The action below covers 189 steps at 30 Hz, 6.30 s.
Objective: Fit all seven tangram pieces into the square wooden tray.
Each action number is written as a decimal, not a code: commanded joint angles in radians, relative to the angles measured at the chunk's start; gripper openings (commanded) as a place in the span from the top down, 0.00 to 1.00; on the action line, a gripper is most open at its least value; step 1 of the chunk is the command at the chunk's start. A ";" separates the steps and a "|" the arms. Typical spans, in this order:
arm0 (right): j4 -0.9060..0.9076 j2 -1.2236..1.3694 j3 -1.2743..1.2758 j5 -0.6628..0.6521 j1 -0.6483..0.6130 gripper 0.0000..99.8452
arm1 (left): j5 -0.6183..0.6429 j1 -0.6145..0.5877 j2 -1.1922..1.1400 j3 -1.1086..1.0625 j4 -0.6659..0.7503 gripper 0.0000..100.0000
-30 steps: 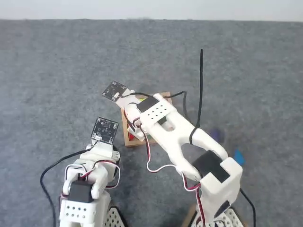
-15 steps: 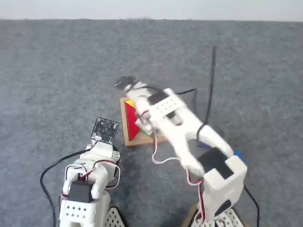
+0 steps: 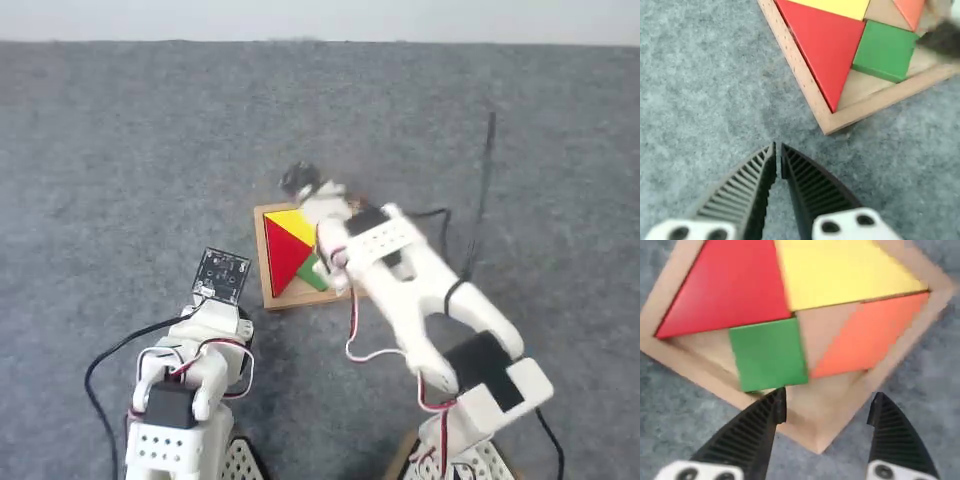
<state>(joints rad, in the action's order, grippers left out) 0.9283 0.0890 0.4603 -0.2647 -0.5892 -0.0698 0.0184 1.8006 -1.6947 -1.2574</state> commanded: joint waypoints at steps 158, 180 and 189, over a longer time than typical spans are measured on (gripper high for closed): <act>-0.050 -0.088 0.144 0.058 0.447 0.74 | -0.002 -0.002 0.015 0.010 -0.003 0.98; -0.068 -0.024 0.146 0.068 0.447 0.84 | -0.002 -0.002 0.015 0.010 -0.003 0.98; 0.051 -0.286 0.146 0.186 0.403 0.84 | -0.002 -0.002 0.015 0.010 -0.003 0.98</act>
<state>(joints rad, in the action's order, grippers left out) 0.9298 -0.0583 0.6322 -0.1204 -0.1504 -0.0698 0.0184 1.8006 -1.6947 -1.2574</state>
